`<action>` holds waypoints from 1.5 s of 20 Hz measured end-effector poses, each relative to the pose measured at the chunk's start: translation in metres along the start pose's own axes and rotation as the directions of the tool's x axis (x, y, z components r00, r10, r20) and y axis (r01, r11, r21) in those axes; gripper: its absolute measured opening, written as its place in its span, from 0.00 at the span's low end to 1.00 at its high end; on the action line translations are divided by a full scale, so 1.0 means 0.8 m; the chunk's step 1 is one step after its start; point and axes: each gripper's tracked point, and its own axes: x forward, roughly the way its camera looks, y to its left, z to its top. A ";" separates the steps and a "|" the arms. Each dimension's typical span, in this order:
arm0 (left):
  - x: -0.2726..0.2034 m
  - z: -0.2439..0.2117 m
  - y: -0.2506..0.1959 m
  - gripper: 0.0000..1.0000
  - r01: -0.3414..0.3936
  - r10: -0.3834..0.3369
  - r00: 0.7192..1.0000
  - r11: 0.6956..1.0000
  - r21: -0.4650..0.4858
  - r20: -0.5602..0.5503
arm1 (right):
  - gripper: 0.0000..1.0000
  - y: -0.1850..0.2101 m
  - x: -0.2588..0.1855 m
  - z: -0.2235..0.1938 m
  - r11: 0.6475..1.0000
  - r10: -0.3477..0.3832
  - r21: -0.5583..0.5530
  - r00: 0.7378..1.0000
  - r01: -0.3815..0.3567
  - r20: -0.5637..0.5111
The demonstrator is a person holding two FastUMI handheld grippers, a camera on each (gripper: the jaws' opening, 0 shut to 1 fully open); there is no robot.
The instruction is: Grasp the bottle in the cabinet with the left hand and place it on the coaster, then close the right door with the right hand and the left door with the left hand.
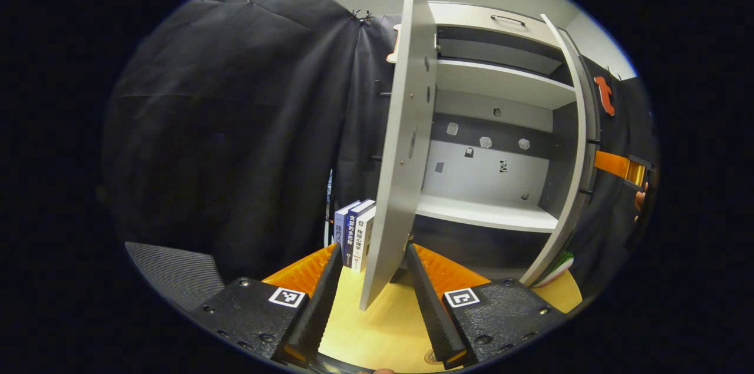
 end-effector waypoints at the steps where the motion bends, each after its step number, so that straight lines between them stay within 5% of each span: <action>1: 0.000 0.001 0.003 0.71 -0.009 0.009 1.000 1.000 0.002 0.000 | 0.95 0.003 0.001 0.000 1.000 0.001 0.001 1.000 -0.001 0.000; 10: 0.024 0.011 0.033 0.71 -0.045 0.045 0.999 0.999 -0.005 0.013 | 0.95 0.003 0.000 0.002 1.000 -0.019 0.000 1.000 0.019 0.004; 30: 0.100 0.027 0.039 0.71 0.017 -0.018 1.000 0.999 0.039 0.019 | 0.96 0.001 -0.006 0.000 0.995 -0.097 0.004 0.995 0.097 0.016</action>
